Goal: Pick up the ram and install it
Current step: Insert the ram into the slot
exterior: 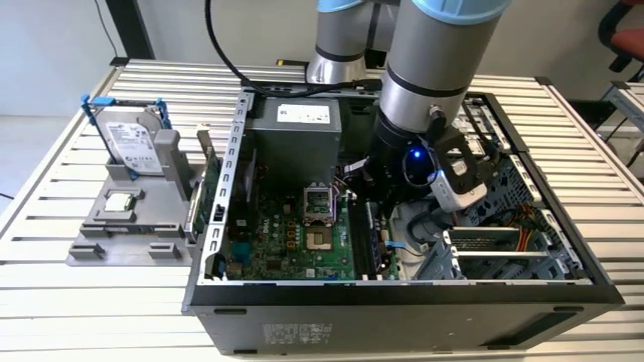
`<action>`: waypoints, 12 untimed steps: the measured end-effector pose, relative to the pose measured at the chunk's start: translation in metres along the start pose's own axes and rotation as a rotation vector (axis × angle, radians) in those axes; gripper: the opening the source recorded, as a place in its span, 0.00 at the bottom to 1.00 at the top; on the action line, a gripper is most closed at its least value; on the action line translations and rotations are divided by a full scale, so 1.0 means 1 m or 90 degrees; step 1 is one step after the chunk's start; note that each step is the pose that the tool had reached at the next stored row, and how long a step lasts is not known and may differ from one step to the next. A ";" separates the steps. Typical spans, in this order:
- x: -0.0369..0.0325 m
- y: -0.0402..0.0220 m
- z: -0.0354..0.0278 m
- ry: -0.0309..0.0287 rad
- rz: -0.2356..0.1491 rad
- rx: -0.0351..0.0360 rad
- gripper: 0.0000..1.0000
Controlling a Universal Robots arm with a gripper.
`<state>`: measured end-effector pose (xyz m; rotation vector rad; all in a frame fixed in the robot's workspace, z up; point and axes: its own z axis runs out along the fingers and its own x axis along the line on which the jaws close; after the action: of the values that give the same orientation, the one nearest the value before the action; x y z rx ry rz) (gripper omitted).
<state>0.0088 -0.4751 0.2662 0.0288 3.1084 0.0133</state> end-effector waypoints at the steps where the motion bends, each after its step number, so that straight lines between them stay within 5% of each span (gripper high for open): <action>1: 0.0000 0.0000 0.0000 0.0000 0.000 -0.0002 1.00; 3: 0.0000 0.0000 0.0000 0.0000 0.000 -0.0005 1.00; 4: 0.0001 0.0000 -0.0001 0.0000 0.000 -0.0006 0.00; 12: 0.0001 -0.0002 -0.0001 -0.0002 0.000 -0.0044 0.00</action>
<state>0.0087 -0.4753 0.2663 0.0274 3.1079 0.0241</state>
